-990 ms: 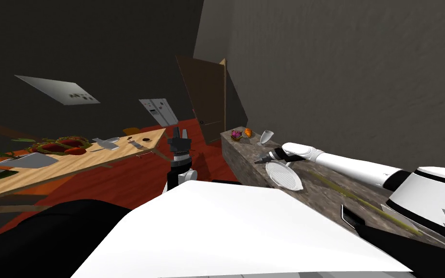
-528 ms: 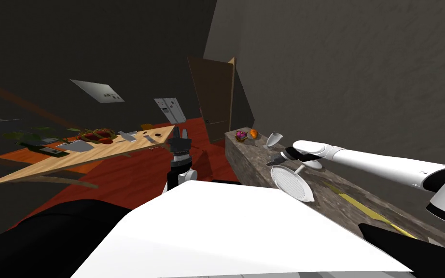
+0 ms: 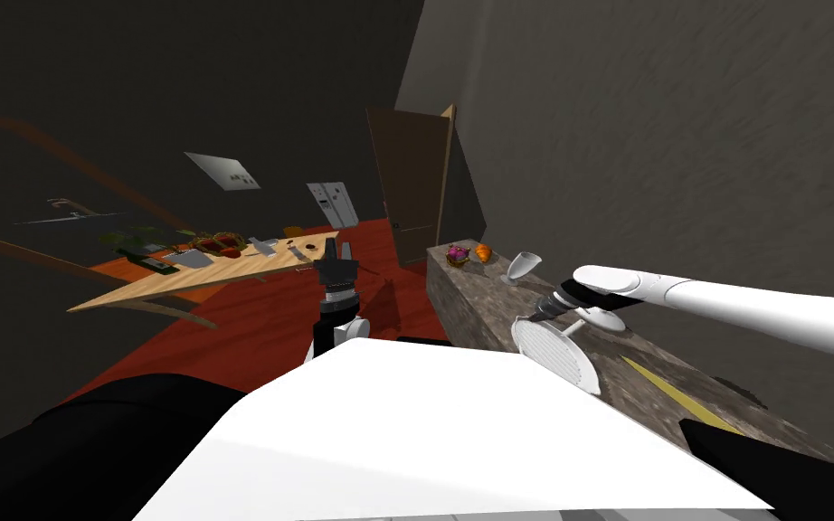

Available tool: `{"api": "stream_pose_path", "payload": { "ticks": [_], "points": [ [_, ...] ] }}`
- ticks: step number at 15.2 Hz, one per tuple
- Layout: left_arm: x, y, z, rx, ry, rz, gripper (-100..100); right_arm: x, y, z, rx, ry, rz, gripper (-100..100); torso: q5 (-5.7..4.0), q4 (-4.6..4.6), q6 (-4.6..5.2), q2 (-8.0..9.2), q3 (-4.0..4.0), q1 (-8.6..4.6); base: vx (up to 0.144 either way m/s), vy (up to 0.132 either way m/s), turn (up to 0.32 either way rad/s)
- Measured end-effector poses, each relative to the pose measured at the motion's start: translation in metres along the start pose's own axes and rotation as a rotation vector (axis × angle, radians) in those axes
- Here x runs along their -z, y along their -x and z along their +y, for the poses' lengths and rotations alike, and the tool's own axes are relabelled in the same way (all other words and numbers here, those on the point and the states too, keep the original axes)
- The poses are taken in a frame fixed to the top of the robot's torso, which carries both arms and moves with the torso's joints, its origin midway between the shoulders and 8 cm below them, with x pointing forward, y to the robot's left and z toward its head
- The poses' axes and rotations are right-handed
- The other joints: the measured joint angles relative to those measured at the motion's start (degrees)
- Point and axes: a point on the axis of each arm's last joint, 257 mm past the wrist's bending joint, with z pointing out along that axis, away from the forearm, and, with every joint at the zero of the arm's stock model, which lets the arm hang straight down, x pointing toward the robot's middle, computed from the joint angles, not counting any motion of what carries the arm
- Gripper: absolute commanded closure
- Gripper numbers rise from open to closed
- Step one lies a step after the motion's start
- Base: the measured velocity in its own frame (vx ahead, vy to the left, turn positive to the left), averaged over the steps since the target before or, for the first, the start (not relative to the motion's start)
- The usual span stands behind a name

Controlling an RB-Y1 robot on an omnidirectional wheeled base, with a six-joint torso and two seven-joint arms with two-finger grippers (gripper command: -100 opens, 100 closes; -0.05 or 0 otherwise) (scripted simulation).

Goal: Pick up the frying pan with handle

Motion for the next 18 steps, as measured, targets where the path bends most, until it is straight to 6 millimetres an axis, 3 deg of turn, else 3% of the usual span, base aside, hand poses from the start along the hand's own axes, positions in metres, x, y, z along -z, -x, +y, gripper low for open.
{"api": "stream_pose_path", "payload": {
  "ticks": [6, 16, 18],
  "points": [
    [0.0, 0.0, 0.0, 0.0, 0.0, 0.0, 0, 0.005, -0.065, -0.011, -0.067, -0.02, 0.146, -100, -0.01, 0.01, 0.01, 0.06, 0.04, -0.02, -0.04, -0.034, 0.082],
    [0.0, 0.0, 0.0, 0.0, 0.0, 0.0, 0, -0.011, -0.088, -0.003, -0.051, 0.008, 0.18, -100, 0.04, -0.04, 0.02, -0.15, -0.09, 0.22, 0.003, 0.016, 0.063],
    [0.0, 0.0, 0.0, 0.0, 0.0, 0.0, 0, -0.01, -0.082, -0.006, -0.055, 0.002, 0.157, -100, 0.04, -0.03, 0.0, -0.14, -0.08, 0.18, 0.0, 0.008, 0.061]
  ]
}}
